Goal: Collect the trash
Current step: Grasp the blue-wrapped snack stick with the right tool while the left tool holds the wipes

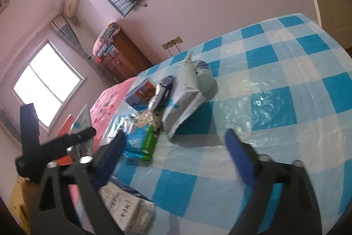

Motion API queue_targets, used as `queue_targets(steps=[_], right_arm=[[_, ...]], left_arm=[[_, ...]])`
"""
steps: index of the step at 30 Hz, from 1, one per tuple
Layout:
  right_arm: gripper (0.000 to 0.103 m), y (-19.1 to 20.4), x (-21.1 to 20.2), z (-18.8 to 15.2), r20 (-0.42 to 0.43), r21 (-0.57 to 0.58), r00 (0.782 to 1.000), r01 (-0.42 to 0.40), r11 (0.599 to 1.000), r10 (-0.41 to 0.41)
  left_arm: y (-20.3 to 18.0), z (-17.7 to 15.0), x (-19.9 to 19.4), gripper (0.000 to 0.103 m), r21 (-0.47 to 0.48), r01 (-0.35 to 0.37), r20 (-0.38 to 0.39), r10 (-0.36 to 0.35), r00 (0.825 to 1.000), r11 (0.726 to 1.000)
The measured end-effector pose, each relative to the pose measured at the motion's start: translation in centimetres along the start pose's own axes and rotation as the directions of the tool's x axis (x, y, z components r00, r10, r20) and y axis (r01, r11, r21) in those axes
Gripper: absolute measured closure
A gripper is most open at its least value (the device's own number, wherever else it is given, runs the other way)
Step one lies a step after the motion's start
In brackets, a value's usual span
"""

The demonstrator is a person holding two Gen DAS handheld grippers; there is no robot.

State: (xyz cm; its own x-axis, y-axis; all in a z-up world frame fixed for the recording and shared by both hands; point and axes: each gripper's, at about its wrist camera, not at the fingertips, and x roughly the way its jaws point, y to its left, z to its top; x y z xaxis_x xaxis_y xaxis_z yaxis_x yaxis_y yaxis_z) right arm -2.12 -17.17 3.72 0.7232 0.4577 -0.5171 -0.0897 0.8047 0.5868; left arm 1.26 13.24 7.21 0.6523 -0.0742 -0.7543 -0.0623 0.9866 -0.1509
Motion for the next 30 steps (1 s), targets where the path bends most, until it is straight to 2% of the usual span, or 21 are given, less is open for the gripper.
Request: queue_targets(steps=[6,13,18,21,27,29,30], right_arm=[[0.021,3.4,0.7,1.0,-0.013,-0.048,1.0,-0.006,0.999,0.005],[0.041,5.4,4.8,3.2,-0.065,-0.022,0.998,0.002,1.0,-0.004],[0.049,5.3,8.1,4.5,-0.092,-0.007,0.991,0.094,0.996,-0.094],[0.053,5.5,9.5,5.0,-0.092,-0.044,0.98,0.173,0.984,-0.176],[0.054,6.8,11.5,5.0,-0.083,-0.131,0.957,0.266,0.955,-0.278],[0.063,7.2,12.0,4.7,-0.075,-0.163,0.948,0.295,0.941,-0.31],[0.071,7.3,12.2,4.6,-0.074,-0.178,0.942,0.31,0.934,-0.327]], left_arm=[[2.1,-1.0,-0.4,0.044,0.017,-0.004,0.016,0.004,1.0,1.0],[3.0,-2.3,-0.5,0.044,0.051,0.012,0.019,-0.013,1.0,0.999],[3.2,-2.8,-0.4,0.044,0.066,0.033,0.013,-0.033,0.999,0.997],[3.5,-3.0,-0.3,0.044,0.06,0.044,0.01,-0.045,0.999,0.997],[4.1,-3.0,-0.2,0.044,0.051,0.064,0.008,-0.065,0.998,0.997],[4.2,-3.0,-0.2,0.044,0.051,0.067,0.008,-0.068,0.998,0.996],[4.3,-3.0,-0.2,0.044,0.05,0.069,0.007,-0.069,0.998,0.996]])
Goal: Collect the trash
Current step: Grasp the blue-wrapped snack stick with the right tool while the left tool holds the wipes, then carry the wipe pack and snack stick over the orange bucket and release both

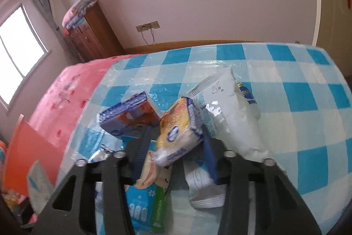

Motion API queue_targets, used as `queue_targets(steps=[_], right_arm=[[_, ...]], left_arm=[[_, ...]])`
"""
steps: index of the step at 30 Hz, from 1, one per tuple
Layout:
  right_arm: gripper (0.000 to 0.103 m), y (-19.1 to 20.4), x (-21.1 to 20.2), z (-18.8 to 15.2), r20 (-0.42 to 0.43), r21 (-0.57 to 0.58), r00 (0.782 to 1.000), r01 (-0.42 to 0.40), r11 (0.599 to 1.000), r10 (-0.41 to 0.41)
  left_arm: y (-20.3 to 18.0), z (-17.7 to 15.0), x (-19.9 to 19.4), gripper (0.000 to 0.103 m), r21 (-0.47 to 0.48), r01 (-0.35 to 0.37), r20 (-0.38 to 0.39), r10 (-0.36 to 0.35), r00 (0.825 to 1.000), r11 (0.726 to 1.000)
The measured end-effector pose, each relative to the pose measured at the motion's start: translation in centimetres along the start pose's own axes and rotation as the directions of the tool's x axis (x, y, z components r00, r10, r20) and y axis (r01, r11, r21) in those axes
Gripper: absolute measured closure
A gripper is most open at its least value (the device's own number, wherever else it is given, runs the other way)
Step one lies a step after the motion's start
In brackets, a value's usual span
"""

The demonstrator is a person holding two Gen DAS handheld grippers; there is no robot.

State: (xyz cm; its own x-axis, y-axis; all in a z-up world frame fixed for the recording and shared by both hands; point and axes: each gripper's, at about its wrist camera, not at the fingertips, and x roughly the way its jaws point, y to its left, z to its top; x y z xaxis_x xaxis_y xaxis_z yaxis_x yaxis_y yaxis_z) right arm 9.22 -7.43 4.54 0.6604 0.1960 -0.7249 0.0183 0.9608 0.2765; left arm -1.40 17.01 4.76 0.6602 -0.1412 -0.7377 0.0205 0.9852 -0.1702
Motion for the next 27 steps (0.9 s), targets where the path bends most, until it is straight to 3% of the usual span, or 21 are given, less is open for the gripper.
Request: queue_targets(steps=[4,10,27], right_arm=[[0.085,-0.3,0.6,-0.3,-0.002,-0.003,1.0,0.007,1.0,-0.007],[0.093,-0.5,-0.3,-0.3,0.02,-0.008,1.0,-0.003,1.0,0.003],[0.094,0.7,-7.6,-2.4,0.127,-0.05,0.991,-0.043,0.998,0.049]], left_arm=[[0.2,-0.1,0.1,0.043,-0.003,0.007,-0.006,-0.007,1.0,1.0],[0.0,-0.2,0.1,0.043,0.005,0.017,-0.006,-0.017,1.0,1.0],[-1.3,-0.6,-2.2,0.043,0.038,0.021,0.024,-0.022,0.999,0.999]])
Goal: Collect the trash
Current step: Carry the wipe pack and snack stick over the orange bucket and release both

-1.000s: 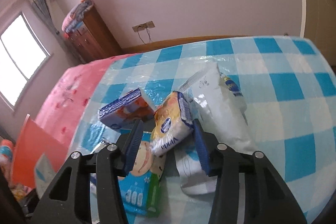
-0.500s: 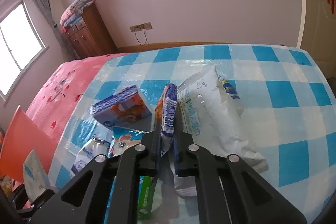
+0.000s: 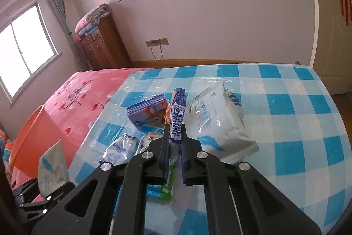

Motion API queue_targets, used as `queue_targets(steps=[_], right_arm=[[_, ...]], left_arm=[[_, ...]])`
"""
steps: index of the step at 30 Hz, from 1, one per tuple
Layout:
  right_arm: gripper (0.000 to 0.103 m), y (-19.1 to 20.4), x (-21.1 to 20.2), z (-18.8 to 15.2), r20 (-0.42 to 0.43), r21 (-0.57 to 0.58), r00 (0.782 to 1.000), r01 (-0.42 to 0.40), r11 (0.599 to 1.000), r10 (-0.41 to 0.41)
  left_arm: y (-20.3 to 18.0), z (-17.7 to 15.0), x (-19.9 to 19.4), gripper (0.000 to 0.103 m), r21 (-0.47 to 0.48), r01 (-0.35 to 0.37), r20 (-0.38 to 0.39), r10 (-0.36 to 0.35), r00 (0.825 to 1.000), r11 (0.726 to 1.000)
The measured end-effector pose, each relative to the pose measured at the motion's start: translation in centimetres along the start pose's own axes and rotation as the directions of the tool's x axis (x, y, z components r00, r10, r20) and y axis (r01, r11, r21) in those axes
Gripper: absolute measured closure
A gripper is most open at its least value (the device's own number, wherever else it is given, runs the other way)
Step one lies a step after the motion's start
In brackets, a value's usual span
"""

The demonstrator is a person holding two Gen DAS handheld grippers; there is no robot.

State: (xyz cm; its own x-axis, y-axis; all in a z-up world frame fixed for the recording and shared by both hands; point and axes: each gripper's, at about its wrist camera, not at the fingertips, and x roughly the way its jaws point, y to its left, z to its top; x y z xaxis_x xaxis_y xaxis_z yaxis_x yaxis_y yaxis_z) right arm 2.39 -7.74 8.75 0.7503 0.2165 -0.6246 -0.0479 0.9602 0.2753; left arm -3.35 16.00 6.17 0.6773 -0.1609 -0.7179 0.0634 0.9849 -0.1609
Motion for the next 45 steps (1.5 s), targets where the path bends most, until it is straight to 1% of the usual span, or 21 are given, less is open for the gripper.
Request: queue_targets(steps=[7,15,20,25,27,30,33,36,40,42,45], right_arm=[[0.094,0.2,-2.7,-1.0,0.004,0.026,0.999,-0.036,0.999,0.036],[0.094,1.8,-5.2,-1.6,-0.008,0.044,0.992,-0.125,0.991,0.125],[0.094,3.9,-6.7,-1.3,-0.006,0.025,0.983,-0.183,0.983,0.184],[0.094,7.6,-8.2,-0.3,0.003,-0.034,0.968,-0.251,0.967,0.252],[0.094,9.3,-8.5,0.1,0.002,-0.055,0.958,-0.285,0.957,0.285],[0.094,12.7,-8.6,0.9,-0.016,-0.096,0.94,-0.339,0.936,0.339],[0.094,16.0,-8.2,1.3,-0.041,-0.134,0.922,-0.387,0.912,0.386],[0.094,19.5,-7.3,1.6,-0.074,-0.168,0.9,-0.435,0.884,0.429],[0.094,23.6,-6.1,1.8,-0.111,-0.209,0.878,-0.479,0.853,0.466],[0.094,25.6,-5.2,1.7,-0.134,-0.23,0.868,-0.496,0.837,0.478],[0.094,27.2,-3.8,1.2,-0.161,-0.239,0.856,-0.517,0.822,0.491]], left_arm=[[-1.0,0.1,-1.8,0.043,0.023,0.012,0.032,-0.013,0.999,1.0],[-1.3,0.9,-4.4,0.043,0.03,0.029,0.085,-0.032,0.996,0.999],[-0.5,1.2,-6.3,0.043,0.019,0.033,0.128,-0.035,0.991,0.999],[1.4,1.9,-9.0,0.043,-0.01,0.021,0.193,-0.018,0.981,1.0],[2.6,2.2,-10.1,0.043,-0.032,0.007,0.223,0.001,0.975,0.999],[5.1,2.5,-11.8,0.043,-0.076,-0.031,0.264,0.05,0.963,0.997],[7.8,2.9,-13.1,0.043,-0.128,-0.073,0.292,0.108,0.95,0.989],[11.0,3.2,-14.2,0.043,-0.19,-0.127,0.309,0.182,0.933,0.974],[14.3,3.6,-14.2,0.043,-0.253,-0.186,0.296,0.258,0.92,0.95],[15.7,3.5,-13.8,0.043,-0.276,-0.205,0.278,0.282,0.918,0.939],[17.5,3.4,-12.5,0.043,-0.307,-0.232,0.24,0.311,0.92,0.923]])
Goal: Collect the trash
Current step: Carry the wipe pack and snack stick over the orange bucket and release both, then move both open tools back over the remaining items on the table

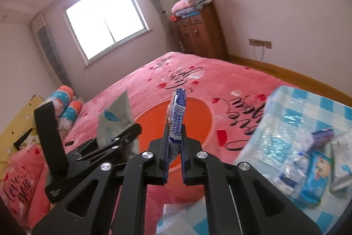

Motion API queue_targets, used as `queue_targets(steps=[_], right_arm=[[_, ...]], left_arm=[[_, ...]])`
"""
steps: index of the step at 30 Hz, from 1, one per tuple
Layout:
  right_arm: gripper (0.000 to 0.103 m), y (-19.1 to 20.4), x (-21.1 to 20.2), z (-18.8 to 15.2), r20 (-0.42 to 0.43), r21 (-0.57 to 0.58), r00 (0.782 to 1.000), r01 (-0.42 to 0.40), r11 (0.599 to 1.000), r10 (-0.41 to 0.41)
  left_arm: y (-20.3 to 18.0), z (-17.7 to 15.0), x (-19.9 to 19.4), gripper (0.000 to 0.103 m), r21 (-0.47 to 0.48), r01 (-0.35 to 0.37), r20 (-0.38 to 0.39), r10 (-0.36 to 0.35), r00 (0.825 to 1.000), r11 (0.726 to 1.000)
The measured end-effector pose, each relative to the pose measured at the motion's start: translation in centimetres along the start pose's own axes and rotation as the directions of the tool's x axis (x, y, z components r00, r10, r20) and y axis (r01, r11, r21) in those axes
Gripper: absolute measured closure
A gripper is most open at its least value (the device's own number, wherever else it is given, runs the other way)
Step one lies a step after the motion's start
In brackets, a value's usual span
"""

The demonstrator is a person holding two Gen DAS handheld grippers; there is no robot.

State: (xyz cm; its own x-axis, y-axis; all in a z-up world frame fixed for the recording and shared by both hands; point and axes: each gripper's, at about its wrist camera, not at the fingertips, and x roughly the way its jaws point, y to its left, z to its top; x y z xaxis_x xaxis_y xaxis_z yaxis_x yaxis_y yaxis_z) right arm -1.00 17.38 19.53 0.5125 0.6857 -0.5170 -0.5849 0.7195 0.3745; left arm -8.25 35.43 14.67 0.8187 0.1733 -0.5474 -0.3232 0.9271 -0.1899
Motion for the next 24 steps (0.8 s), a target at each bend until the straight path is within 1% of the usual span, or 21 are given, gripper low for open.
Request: queue_targets(steps=[2,4,5,6,7,8,9,10,12,14,15,17,21,23,24], right_arm=[[0.094,0.3,1.5,0.0,-0.017,0.002,1.0,-0.008,1.0,0.008],[0.091,0.5,2.9,0.0,-0.04,0.009,0.999,-0.019,1.0,0.019],[0.091,0.5,3.7,0.0,-0.047,0.017,0.998,-0.033,0.999,0.033],[0.088,0.4,4.3,-0.2,-0.047,0.024,0.998,-0.03,0.999,0.031],[0.072,0.1,4.6,-0.3,-0.053,0.03,0.998,-0.02,0.999,0.021],[0.061,-0.3,5.1,-0.4,-0.069,0.048,0.998,-0.012,0.999,0.015],[0.04,-0.9,5.1,-0.5,-0.068,0.074,0.998,-0.012,0.997,0.017],[0.031,-1.4,4.8,-0.8,-0.053,0.097,0.998,-0.012,0.995,0.018],[0.03,-2.1,4.0,-1.1,-0.029,0.108,1.0,-0.001,0.994,0.004],[0.027,-2.7,3.3,-1.4,-0.014,0.106,0.999,0.042,0.993,-0.041],[0.023,-3.0,2.8,-1.6,-0.004,0.111,0.998,0.055,0.992,-0.055],[0.022,-3.7,2.0,-1.9,0.013,0.121,0.997,0.074,0.99,-0.076],[0.014,-4.7,0.3,-3.0,0.041,0.12,0.988,0.141,0.983,-0.147],[0.013,-5.1,-0.5,-3.7,0.052,0.118,0.983,0.172,0.978,-0.179],[0.012,-5.2,-0.8,-4.1,0.053,0.113,0.978,0.194,0.975,-0.201]], left_arm=[[0.5,-0.1,0.8,0.043,-0.014,-0.009,-0.017,0.009,1.0,1.0],[1.0,-0.2,1.7,0.042,-0.028,-0.019,-0.034,0.018,0.999,0.999],[1.2,-0.3,2.0,0.037,-0.034,-0.03,-0.038,0.028,0.999,0.999],[1.5,-0.4,2.1,0.032,-0.036,-0.038,-0.043,0.037,0.998,0.999],[1.7,-0.4,2.4,0.029,-0.032,-0.057,-0.056,0.056,0.997,0.998],[1.8,-0.5,2.6,0.022,-0.025,-0.065,-0.063,0.064,0.996,0.998],[1.8,-0.6,2.7,0.019,-0.014,-0.07,-0.061,0.069,0.996,0.997],[1.6,-0.7,2.6,0.019,0.003,-0.081,-0.053,0.081,0.995,0.997],[1.7,-0.8,2.4,0.016,0.026,-0.086,-0.045,0.087,0.995,0.996],[1.3,-1.0,2.1,0.013,0.043,-0.095,-0.037,0.097,0.995,0.995],[1.3,-1.0,1.9,0.013,0.048,-0.097,-0.03,0.099,0.995,0.994],[1.0,-1.0,1.5,0.013,0.055,-0.098,-0.018,0.1,0.995,0.994],[0.4,-1.4,1.1,0.013,0.065,-0.074,-0.008,0.074,0.997,0.995],[-0.2,-1.7,0.7,0.013,0.078,-0.061,0.001,0.061,0.998,0.995],[-0.5,-1.8,0.4,0.013,0.086,-0.054,0.006,0.053,0.999,0.995]])
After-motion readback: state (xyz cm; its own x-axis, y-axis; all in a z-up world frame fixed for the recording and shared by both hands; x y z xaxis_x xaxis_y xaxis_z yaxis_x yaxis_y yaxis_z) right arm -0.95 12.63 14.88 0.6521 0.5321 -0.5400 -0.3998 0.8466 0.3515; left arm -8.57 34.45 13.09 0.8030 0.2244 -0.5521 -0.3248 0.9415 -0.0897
